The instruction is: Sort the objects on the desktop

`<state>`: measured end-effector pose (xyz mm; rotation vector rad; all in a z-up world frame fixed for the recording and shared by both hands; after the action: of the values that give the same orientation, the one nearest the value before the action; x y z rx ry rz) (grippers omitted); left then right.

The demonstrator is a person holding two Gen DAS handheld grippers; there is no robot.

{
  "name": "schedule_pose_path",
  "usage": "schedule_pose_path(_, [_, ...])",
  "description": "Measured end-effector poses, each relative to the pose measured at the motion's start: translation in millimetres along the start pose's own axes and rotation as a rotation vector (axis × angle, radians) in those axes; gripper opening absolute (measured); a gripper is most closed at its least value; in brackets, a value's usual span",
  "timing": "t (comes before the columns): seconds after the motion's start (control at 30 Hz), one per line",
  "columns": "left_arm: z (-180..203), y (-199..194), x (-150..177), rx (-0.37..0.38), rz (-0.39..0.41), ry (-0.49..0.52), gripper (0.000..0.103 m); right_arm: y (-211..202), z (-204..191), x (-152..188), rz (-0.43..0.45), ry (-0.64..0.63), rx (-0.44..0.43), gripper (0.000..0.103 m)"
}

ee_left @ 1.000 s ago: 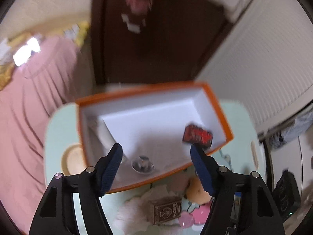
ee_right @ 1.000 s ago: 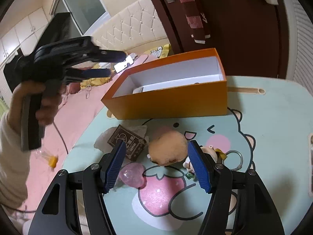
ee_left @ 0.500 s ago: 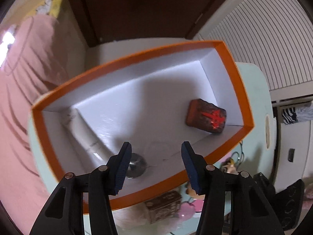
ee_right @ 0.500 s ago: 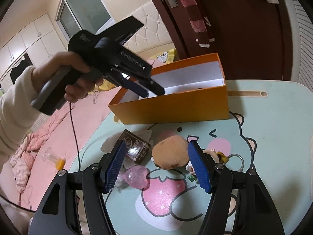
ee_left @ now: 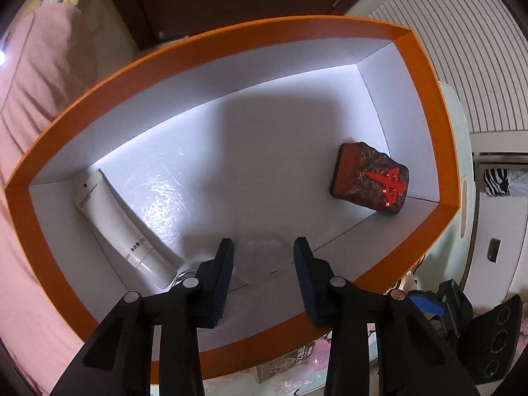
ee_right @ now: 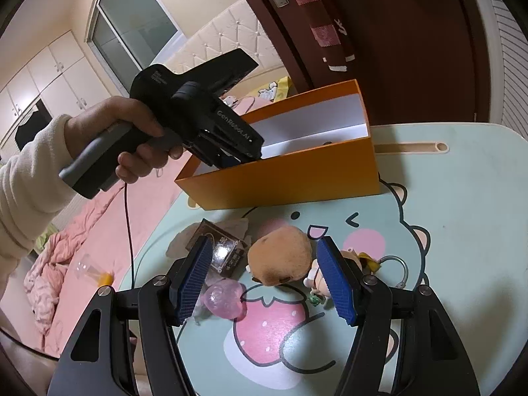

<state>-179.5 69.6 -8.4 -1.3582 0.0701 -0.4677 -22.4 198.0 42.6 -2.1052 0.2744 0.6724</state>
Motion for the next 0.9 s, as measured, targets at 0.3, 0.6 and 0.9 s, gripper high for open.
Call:
schedule_pose_path(0.3, [-4.3,-25.8,11.5,0.031,0.084,-0.015,0.035,-0.9,0.3,0.0,0.002,0.002,-0.003,0.067])
schedule_pose_path(0.6, [-2.2,-85.3,70.2,0.142,0.269,0.006,0.035,-2.0,-0.6,1.0,0.008,0.0,-0.005,0.067])
schedule_pose_path(0.9, [-28.9,-29.6,152.1,0.113,0.291,-0.07,0.035,-2.1,0.6,1.0,0.012,0.018,0.003,0.067])
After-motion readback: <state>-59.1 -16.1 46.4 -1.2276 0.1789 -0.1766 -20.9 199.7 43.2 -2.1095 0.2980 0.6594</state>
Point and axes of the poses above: each gripper's, at about its wrist camera, not at the fingertips, and y roughly the way its jaws point, z to its right, x to its underside, the point moved 5 cm from there along y, roughly the way its jaws point, and after that the axes turned 9 degrees about -z, right-handed, at the moved point
